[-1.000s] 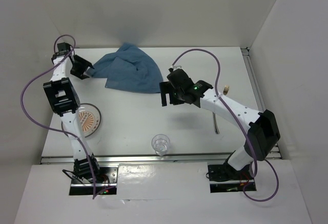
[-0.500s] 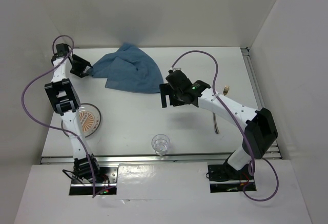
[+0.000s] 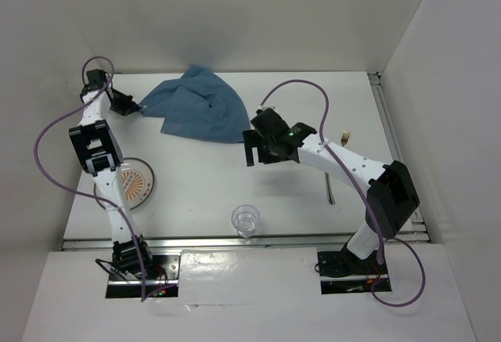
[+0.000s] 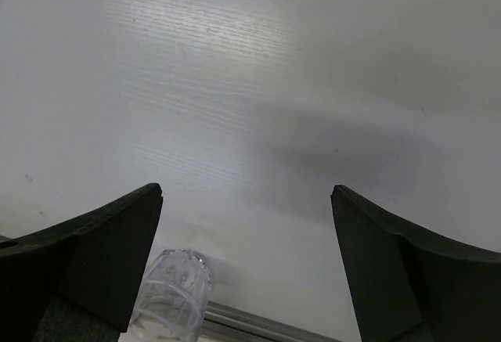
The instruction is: Set the dinner table for one person
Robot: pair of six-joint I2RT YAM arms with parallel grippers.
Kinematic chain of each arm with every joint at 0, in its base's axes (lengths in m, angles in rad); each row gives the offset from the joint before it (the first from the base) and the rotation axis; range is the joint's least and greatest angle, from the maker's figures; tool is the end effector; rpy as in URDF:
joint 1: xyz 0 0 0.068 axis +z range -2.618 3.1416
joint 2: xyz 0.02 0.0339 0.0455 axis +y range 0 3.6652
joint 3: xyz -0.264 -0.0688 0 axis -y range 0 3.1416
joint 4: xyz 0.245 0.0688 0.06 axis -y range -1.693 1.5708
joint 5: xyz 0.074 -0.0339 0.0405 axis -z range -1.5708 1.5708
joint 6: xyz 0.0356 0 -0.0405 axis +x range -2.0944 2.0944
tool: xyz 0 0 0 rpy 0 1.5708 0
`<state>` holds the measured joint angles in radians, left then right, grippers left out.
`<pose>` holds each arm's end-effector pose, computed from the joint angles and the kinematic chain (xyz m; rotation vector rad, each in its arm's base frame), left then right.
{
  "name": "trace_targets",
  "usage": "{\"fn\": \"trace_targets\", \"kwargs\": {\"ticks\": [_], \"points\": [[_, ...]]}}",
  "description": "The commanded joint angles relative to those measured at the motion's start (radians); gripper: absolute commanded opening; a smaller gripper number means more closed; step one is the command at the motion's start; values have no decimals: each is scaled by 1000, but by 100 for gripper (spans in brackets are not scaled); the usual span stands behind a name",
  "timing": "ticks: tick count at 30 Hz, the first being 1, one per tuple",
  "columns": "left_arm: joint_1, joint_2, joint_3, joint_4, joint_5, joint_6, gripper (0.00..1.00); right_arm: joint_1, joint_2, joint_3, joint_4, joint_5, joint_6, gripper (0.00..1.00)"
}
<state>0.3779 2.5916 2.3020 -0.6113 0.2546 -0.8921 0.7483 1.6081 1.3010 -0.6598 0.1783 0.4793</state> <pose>0.5278 0.1999 0.1540 -1.3964 2.0834 -0.5319 0.2560 0.2290 0.2707 -0.2701 2.5222 0.2696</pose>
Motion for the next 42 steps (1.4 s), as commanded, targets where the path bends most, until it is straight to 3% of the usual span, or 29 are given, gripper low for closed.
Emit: {"fn": "trace_targets", "kwargs": {"ticks": [1,8,14,17,18,22,28,31,36,38,42], "points": [[-2,-13,-21,-28,-17,34,3,10,-2,29,-14,7,15,96],[-2,-222,-124,-28,11,116,0,10,7,119,-23,16,-31,100],[-77,-474,-269,-99,-119,248,0,10,154,268,-56,-28,17,100],[-129,-579,-359,-126,-146,269,0,10,251,368,-54,-143,68,95],[-146,-606,-390,-127,-178,269,0,37,265,380,-31,-180,105,87],[-200,-729,-539,-102,-210,269,0,161,337,408,110,-104,130,80],[-209,-726,-506,-179,-172,329,0,250,470,506,196,-58,71,80],[-209,-764,-527,-188,-172,341,0,290,480,506,238,-72,91,92],[-209,-765,-506,-199,-149,364,0,397,579,616,240,171,18,94],[-209,-765,-495,-208,-140,377,0,436,627,638,278,327,-62,94],[-209,-765,-486,-217,-107,377,0,445,674,617,440,472,-215,96]]}}
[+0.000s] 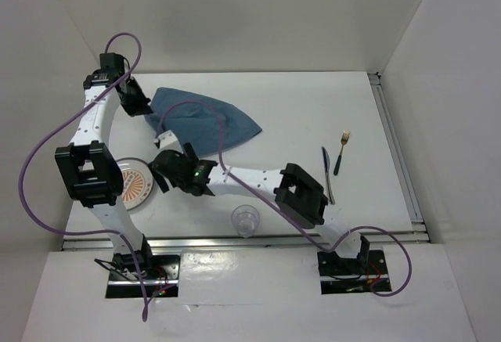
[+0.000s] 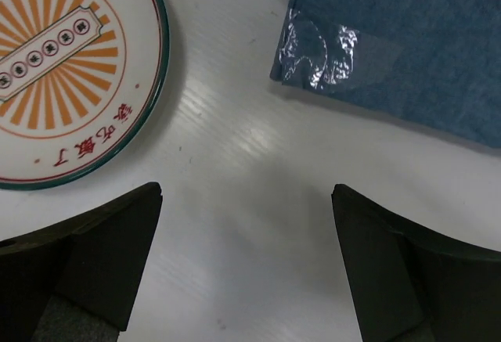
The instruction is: Set the dinner table for one person
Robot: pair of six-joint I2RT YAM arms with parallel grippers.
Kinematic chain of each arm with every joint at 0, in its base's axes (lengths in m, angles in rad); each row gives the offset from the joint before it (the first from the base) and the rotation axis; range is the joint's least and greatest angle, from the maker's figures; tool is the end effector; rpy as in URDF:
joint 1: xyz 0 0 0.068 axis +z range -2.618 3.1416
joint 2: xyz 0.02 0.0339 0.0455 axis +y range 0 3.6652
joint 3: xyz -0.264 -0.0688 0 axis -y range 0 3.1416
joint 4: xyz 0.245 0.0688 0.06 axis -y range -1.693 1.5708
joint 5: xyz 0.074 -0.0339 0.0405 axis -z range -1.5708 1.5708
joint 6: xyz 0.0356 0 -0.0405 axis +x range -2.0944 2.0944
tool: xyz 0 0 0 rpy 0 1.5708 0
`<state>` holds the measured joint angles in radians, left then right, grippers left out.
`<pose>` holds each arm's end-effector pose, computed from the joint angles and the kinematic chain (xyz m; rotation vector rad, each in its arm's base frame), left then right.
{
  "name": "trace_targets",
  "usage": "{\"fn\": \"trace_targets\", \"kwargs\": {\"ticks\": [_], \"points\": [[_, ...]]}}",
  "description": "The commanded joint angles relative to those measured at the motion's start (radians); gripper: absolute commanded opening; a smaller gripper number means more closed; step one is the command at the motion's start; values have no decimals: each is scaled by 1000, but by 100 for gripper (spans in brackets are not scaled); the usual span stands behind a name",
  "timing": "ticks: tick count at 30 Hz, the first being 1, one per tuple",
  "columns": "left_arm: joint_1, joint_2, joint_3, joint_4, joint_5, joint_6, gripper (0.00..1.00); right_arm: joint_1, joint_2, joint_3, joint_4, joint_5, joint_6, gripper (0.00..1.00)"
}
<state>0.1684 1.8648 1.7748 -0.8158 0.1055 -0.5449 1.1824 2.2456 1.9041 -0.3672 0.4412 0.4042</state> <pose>0.4082 0.0656 0.3178 -0.8275 2.3512 -0.2903 0.2097 0.4723 0.2250 -0.6287 2.1354 0.3774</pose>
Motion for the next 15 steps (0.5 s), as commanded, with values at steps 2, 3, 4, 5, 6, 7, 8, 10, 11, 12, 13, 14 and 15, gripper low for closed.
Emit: {"fn": "trace_targets", "kwargs": {"ticks": [2,3,4,5,6,7,8,10,11,12,13,14,15], "points": [[0,-38,41,-13,42,39,0,11,72,4,269,258,-235,98],[0,-38,41,-13,51,39,0,11,86,4,298,302,-261,100],[0,-38,41,-13,51,39,0,11,98,4,379,315,-295,100],[0,-38,41,-22,51,39,0,11,121,4,416,327,-348,100],[0,-38,41,-22,51,39,0,11,132,4,460,353,-379,100],[11,-38,41,-22,60,39,0,11,143,4,529,367,-405,100],[11,-38,41,-22,60,39,0,20,173,4,563,379,-462,100],[23,-38,41,-22,83,39,0,20,218,62,611,412,-510,100],[23,-38,41,-22,83,39,0,20,264,87,622,421,-556,100],[23,-38,41,-22,92,39,0,20,282,122,637,421,-576,100],[23,-38,41,-22,92,39,0,20,296,133,649,412,-588,100],[23,-38,41,-22,103,39,0,10,307,133,649,412,-588,100],[23,-38,41,-22,114,28,0,10,322,145,649,400,-588,99]]}}
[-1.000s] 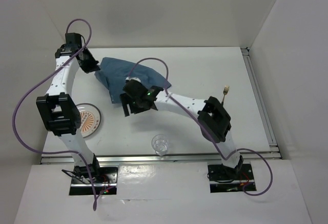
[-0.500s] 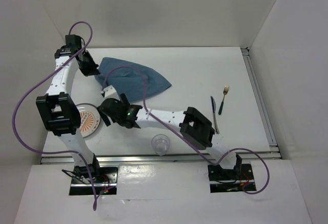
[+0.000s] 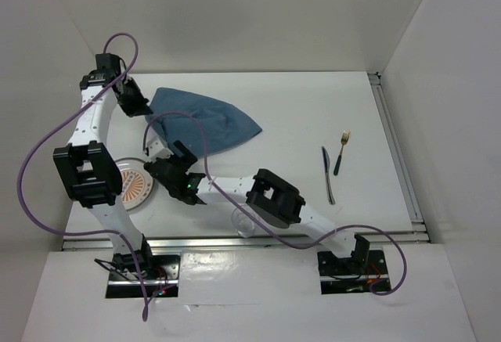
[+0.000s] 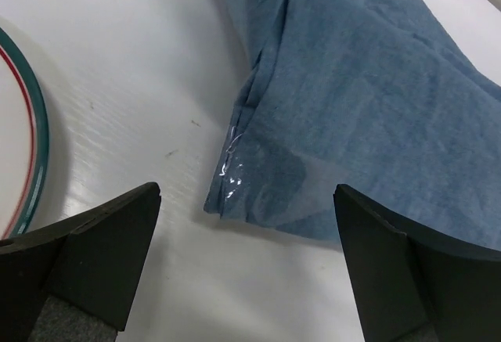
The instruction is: Set the dinner table for one person
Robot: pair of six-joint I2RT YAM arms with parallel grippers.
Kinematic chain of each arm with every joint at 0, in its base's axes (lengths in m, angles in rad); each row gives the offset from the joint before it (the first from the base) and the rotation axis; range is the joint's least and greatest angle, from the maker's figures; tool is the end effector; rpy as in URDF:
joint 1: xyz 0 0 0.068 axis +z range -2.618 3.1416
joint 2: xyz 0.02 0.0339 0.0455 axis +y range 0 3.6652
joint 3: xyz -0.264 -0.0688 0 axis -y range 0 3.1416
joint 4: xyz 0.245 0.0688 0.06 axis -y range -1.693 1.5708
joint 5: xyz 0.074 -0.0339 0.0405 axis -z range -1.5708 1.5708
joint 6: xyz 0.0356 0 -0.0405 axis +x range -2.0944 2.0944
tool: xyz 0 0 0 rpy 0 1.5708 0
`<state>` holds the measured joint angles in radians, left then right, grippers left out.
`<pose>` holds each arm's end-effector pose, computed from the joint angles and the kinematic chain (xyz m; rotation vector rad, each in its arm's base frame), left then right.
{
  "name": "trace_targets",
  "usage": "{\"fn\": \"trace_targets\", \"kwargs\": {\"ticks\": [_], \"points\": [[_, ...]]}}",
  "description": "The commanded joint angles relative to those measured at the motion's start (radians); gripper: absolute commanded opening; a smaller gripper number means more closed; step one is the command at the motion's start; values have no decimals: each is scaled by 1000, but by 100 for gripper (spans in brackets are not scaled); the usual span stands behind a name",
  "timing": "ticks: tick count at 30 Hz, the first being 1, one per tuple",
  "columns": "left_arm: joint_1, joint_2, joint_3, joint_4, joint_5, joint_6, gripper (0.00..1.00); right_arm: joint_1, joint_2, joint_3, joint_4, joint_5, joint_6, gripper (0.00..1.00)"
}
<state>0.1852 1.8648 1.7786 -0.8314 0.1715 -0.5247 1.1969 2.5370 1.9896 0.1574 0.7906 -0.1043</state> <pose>0.4061 0.0699 0.3182 -0.8016 2.3725 -0.3553 0.2315 0.5207 0.1496 -0.6795 1.7116 -0.0149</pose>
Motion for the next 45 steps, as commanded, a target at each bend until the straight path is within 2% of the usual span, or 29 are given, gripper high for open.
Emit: {"fn": "trace_targets", "kwargs": {"ticks": [1,3,7,11,12,15,16,22,23,28,31,33,35,37,40,43,45], "points": [[7,-38,47,-6,48,8,0,-16,31,70,125,50,-80,99],[7,-38,47,-6,59,8,0,-25,57,83,125,65,-80,97],[7,-38,47,-6,68,8,0,-37,71,106,136,111,-89,87],[7,-47,38,-6,68,8,0,-46,33,55,214,102,-123,58],[7,-47,38,-6,59,8,0,-46,32,40,243,102,-123,43],[7,-47,38,-6,59,8,0,-46,-6,28,243,111,-135,13],[7,-47,38,-6,59,8,0,-56,-35,28,243,111,-135,0],[16,-36,73,-6,59,8,0,-86,-242,-185,194,69,-104,0],[25,-36,84,-6,71,8,0,-111,-338,-283,180,49,-91,0],[43,-16,93,-6,118,8,0,-198,-627,-518,58,-149,9,0],[43,-55,32,11,160,8,0,-240,-777,-665,57,-221,-11,0],[43,-104,-48,21,160,8,0,-249,-855,-751,47,-180,-23,0],[43,-133,-117,41,160,8,0,-264,-903,-801,31,-151,-23,0],[34,-185,-180,70,225,8,0,-309,-977,-866,1,-125,46,0],[-13,-231,-271,109,241,-21,0,-379,-1078,-952,-27,-172,136,0],[-70,-217,-239,126,223,-41,0,-472,-1092,-939,-74,-259,170,0],[-79,-135,-109,94,223,-41,0,-528,-1077,-899,-99,-324,170,0]]}}
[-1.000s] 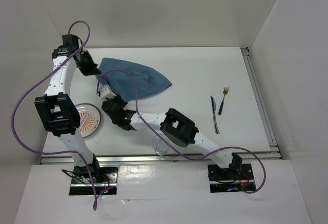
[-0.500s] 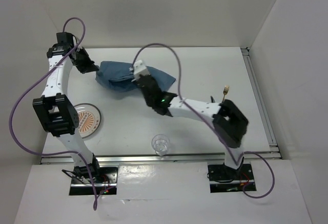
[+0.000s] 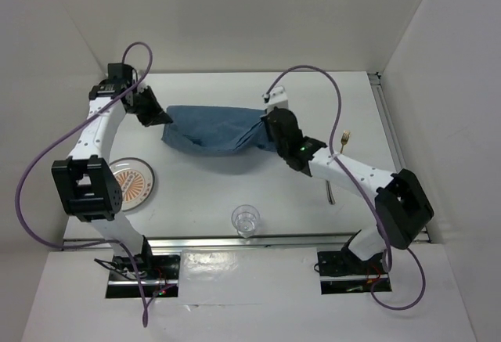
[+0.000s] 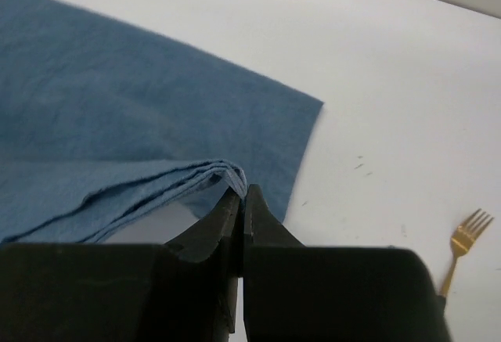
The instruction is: Set the dinner table for one person
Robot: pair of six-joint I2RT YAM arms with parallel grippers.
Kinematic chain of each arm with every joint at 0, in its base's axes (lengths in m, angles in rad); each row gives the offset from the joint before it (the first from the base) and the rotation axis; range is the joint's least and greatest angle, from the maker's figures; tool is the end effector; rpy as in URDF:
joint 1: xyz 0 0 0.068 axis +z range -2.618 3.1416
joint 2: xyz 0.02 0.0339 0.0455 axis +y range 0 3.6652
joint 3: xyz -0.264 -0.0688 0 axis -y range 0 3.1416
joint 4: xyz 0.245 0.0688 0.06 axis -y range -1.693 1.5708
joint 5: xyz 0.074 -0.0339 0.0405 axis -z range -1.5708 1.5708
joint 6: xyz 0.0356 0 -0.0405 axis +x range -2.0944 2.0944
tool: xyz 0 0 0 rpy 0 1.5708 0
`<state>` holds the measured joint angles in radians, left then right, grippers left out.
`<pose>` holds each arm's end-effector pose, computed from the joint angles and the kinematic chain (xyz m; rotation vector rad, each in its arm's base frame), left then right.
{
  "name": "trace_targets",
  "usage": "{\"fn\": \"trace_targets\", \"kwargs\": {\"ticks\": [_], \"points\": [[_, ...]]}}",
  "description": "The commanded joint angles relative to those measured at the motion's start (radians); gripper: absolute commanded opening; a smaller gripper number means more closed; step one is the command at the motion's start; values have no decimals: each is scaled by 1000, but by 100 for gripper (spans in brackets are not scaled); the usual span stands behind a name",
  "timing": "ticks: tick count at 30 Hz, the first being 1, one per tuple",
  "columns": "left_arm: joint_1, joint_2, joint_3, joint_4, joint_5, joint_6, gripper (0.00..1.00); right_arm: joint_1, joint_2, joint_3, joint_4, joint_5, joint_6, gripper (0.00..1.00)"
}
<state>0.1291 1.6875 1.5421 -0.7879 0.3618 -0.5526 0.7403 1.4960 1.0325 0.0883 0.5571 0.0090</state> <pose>0.3643 0.0346 0.3134 -0.6999 2.4290 -0.6262 0.2661 0.2176 0.2827 -0.3255 1.8589 -0.0314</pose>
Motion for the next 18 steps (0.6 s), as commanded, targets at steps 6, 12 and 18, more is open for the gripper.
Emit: {"fn": "trace_targets", "kwargs": {"ticks": [6,12,18], "points": [[-46,314,548,-52,34,-49,0,-306,145,337,-55,-332,5,0],[-46,563,943,40,211,-179,0,-424,354,701,-19,-375,-15,0],[-34,436,872,300,224,-225,0,-467,377,847,60,-405,-26,0]]}}
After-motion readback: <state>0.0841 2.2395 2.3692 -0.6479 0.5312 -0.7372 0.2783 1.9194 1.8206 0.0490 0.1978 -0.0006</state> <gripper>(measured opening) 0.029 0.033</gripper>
